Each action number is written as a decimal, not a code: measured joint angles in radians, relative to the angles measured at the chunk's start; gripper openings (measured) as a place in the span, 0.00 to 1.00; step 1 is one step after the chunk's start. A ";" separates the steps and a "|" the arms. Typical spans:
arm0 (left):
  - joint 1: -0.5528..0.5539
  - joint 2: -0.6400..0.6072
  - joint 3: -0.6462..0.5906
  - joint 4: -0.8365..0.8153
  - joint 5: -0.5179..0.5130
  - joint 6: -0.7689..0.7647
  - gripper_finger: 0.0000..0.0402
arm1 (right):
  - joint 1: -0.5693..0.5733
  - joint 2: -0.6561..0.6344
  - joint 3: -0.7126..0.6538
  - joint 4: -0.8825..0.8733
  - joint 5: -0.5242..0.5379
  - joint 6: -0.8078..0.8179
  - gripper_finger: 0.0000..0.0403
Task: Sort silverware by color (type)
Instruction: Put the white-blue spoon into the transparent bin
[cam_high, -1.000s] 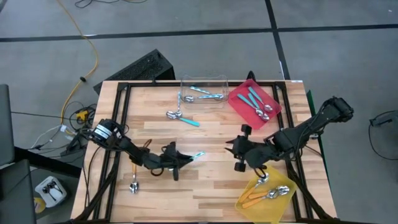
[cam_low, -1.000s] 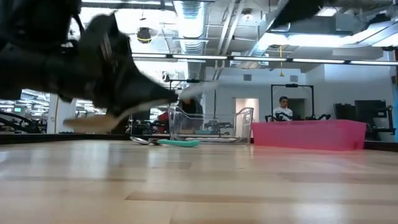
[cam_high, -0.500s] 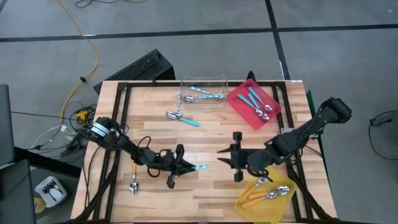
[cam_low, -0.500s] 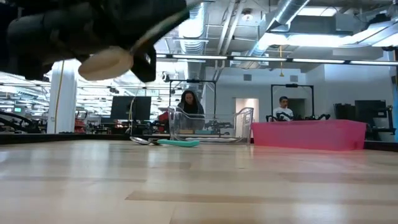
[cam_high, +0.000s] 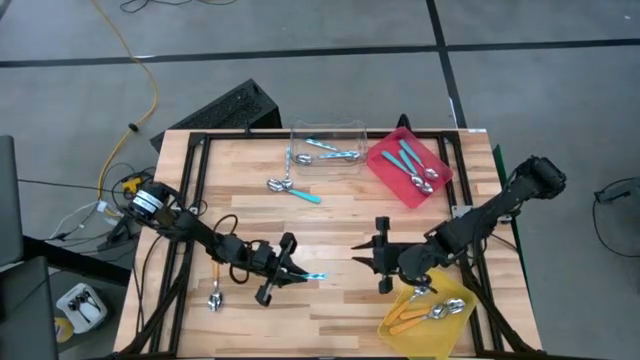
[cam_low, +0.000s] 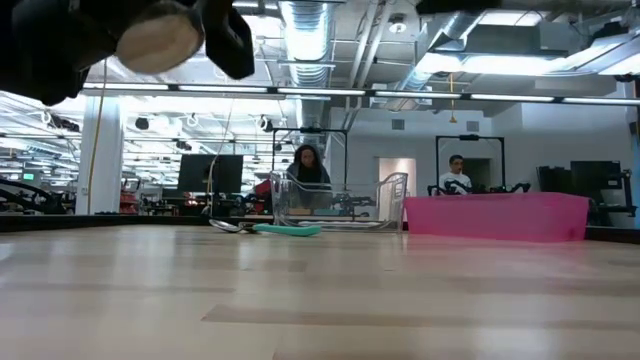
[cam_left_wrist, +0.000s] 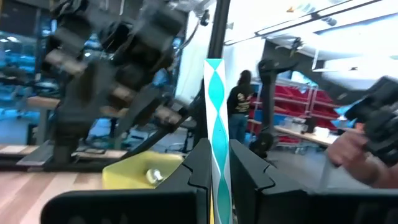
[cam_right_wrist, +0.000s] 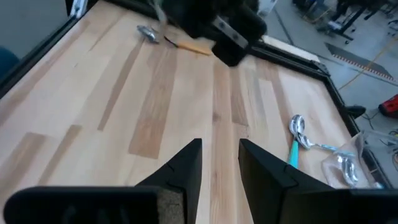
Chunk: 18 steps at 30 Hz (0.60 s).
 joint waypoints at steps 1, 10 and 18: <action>-0.001 -0.010 0.000 0.000 0.009 0.000 0.04 | -0.009 -0.006 -0.035 0.064 0.001 -0.004 0.32; -0.004 -0.102 0.001 -0.002 0.075 0.085 0.04 | -0.071 -0.096 -0.175 0.459 -0.179 -0.090 0.32; -0.003 -0.123 0.001 -0.008 0.088 0.098 0.04 | -0.080 -0.109 -0.175 0.459 -0.184 -0.060 0.32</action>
